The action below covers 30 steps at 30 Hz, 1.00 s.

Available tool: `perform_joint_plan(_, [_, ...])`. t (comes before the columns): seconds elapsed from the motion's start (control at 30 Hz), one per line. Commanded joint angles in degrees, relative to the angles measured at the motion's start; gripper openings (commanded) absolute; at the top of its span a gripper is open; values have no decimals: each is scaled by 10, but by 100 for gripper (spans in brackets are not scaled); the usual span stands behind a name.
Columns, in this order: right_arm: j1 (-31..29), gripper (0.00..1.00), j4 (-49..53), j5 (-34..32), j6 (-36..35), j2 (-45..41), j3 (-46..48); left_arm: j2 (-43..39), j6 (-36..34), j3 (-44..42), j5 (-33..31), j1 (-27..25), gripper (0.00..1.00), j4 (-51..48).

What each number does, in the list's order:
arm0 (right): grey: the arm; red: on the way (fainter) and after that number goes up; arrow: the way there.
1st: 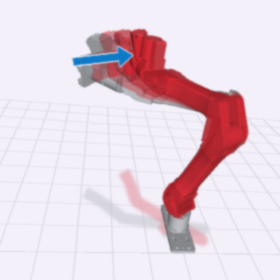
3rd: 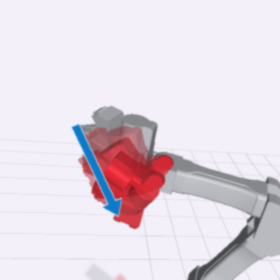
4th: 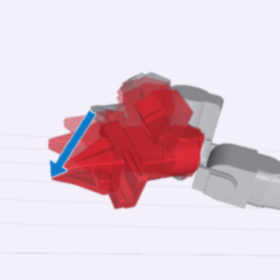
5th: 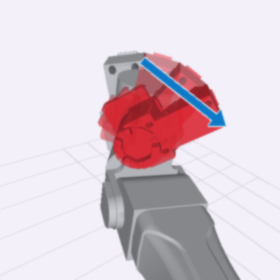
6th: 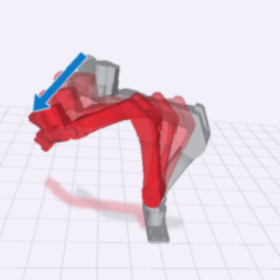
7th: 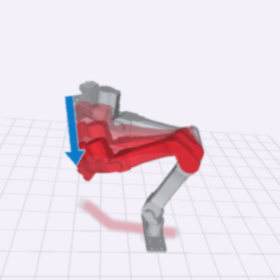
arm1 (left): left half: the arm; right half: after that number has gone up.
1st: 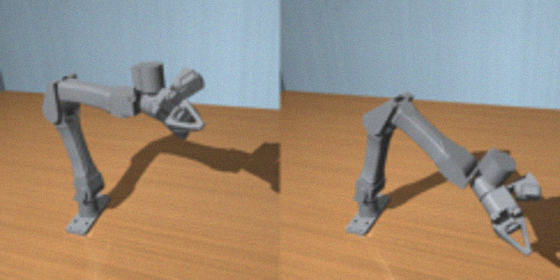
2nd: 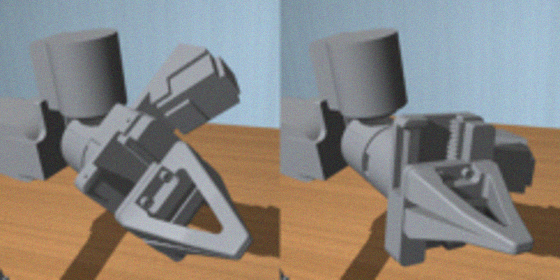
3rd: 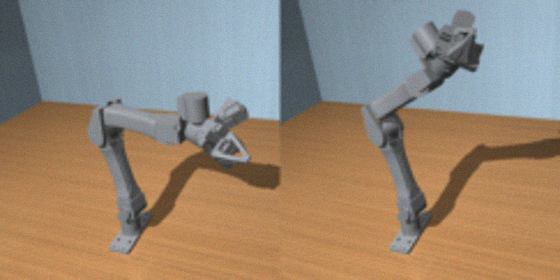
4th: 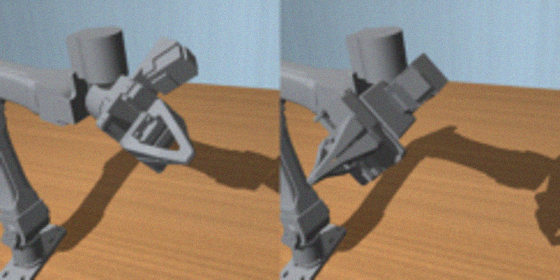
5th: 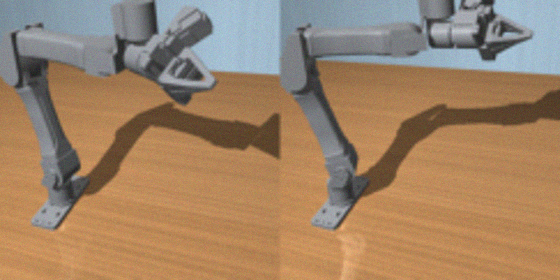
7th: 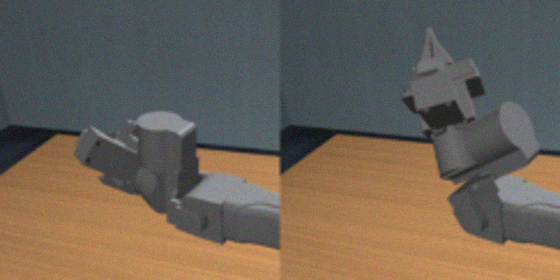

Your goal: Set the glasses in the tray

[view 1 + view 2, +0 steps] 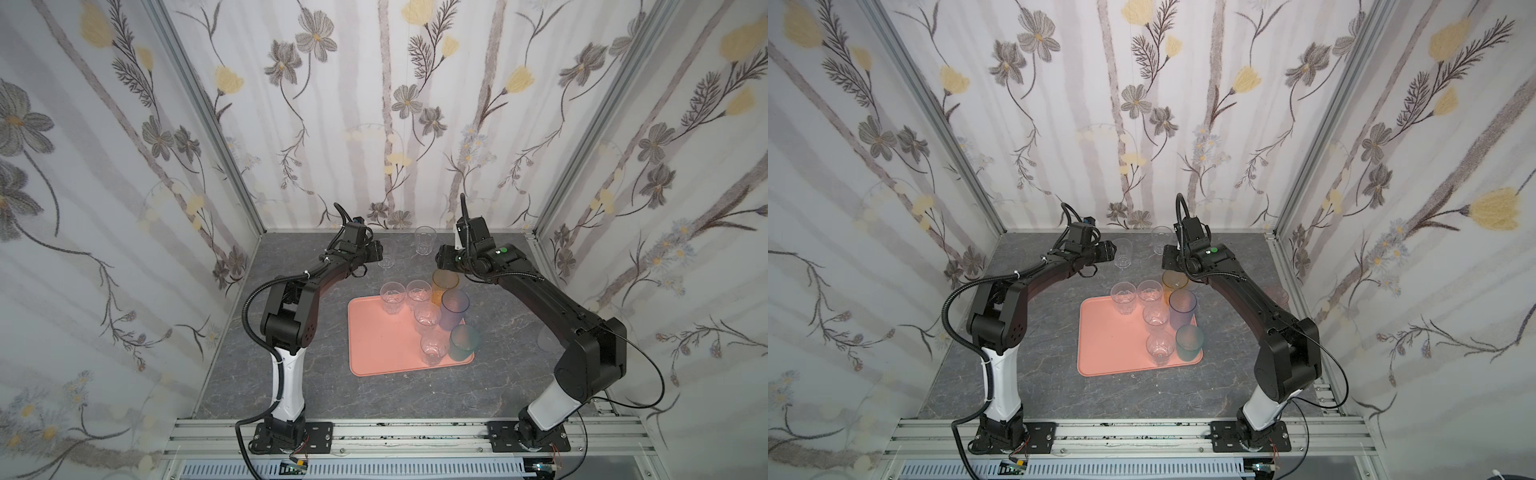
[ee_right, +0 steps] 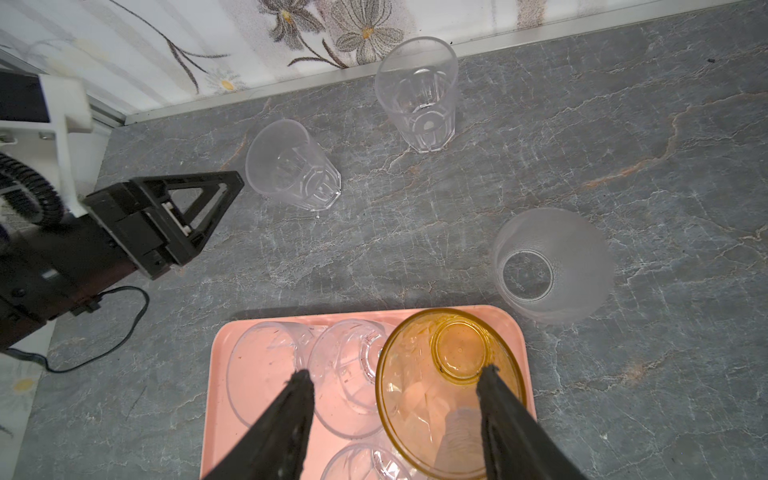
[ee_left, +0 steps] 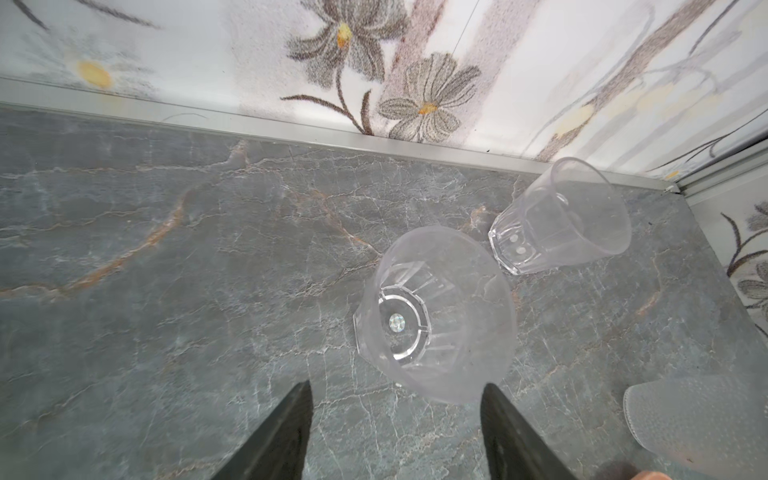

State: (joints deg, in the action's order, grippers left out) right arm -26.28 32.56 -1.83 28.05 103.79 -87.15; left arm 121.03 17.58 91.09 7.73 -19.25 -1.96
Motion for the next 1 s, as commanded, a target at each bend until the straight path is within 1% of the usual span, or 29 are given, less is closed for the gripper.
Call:
perform_joint_plan(0.0, [1, 63, -31, 0, 7, -5, 1, 33, -14, 39, 14, 2, 61, -30])
perform_joint_plan(0.13, [1, 63, -31, 1, 6, -3, 0, 69, -15, 78, 20, 2, 51, -40])
perform_joint_plan(0.2, [1, 63, -31, -3, 7, -1, 3, 84, -20, 97, 12, 2, 43, -49])
perform_joint_plan(0.37, [1, 63, -33, -3, 7, 0, 8, 102, -24, 124, -8, 1, 33, -61])
perform_joint_plan(0.5, [1, 63, -34, -11, 7, -2, 8, 97, -15, 120, 1, -3, 25, -60])
perform_joint_plan(0.67, [1, 63, -34, -8, 8, -3, 6, 70, -20, 93, -19, -7, 13, -60])
perform_joint_plan(0.8, [0, 62, -35, -3, 9, -5, 9, 30, -18, 67, -38, -7, 11, -60])
perform_joint_plan(0.97, [-7, 62, -45, 9, 20, -7, 14, -21, 9, 39, -23, -10, 10, -58])
